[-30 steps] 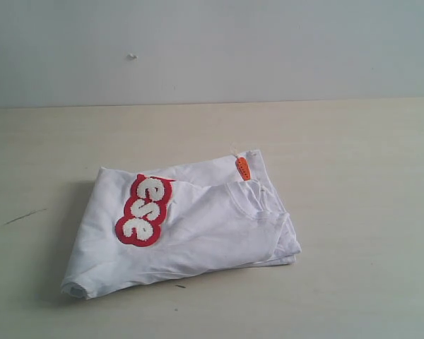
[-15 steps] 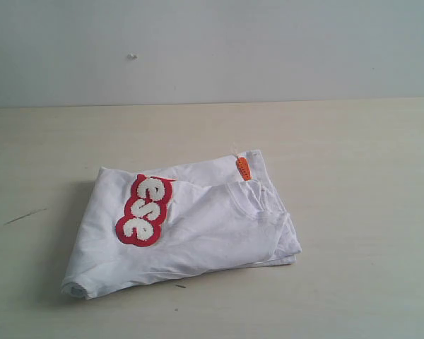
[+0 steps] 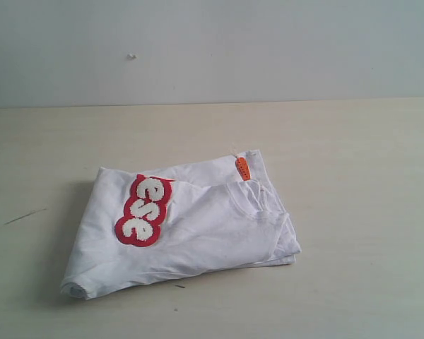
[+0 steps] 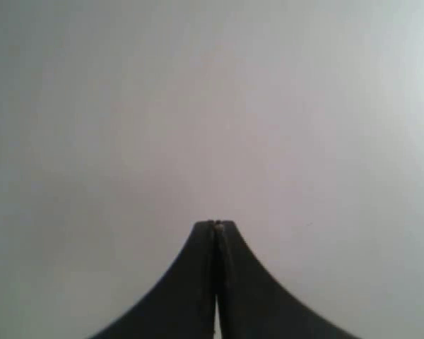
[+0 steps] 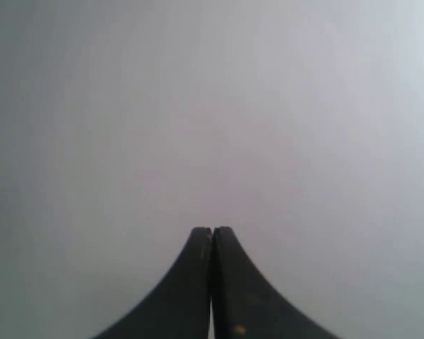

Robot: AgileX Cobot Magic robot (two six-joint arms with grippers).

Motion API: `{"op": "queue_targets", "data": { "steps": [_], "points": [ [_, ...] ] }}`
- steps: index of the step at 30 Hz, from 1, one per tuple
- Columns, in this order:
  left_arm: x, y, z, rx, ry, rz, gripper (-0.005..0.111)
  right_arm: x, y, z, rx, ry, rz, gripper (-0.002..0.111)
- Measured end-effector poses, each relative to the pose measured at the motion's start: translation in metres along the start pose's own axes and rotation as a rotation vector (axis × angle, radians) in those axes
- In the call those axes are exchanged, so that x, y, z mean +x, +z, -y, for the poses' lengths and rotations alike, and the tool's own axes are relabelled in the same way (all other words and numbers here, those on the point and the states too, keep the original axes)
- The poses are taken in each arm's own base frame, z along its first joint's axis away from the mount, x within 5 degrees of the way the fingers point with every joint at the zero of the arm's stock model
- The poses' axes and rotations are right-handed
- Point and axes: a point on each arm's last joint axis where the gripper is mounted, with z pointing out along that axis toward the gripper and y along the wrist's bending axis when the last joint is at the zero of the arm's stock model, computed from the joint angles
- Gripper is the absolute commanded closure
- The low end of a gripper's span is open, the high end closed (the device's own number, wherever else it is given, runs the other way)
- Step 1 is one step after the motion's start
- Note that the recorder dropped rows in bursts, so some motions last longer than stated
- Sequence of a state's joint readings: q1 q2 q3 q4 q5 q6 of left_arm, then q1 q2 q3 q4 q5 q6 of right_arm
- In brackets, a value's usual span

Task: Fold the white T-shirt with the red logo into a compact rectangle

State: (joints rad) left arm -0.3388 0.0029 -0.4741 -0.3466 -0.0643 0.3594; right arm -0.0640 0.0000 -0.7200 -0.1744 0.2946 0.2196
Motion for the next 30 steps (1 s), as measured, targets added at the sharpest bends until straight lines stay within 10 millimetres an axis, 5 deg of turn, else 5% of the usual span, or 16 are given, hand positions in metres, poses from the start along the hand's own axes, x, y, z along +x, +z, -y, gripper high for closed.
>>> {"op": "queue_targets", "data": {
  "steps": [30],
  "points": [
    [0.0026, 0.0, 0.001, 0.011, 0.0, -0.029, 0.107, 0.0048, -0.0002, 0.0001, 0.012, 0.078, -0.052, 0.108]
  ]
}}
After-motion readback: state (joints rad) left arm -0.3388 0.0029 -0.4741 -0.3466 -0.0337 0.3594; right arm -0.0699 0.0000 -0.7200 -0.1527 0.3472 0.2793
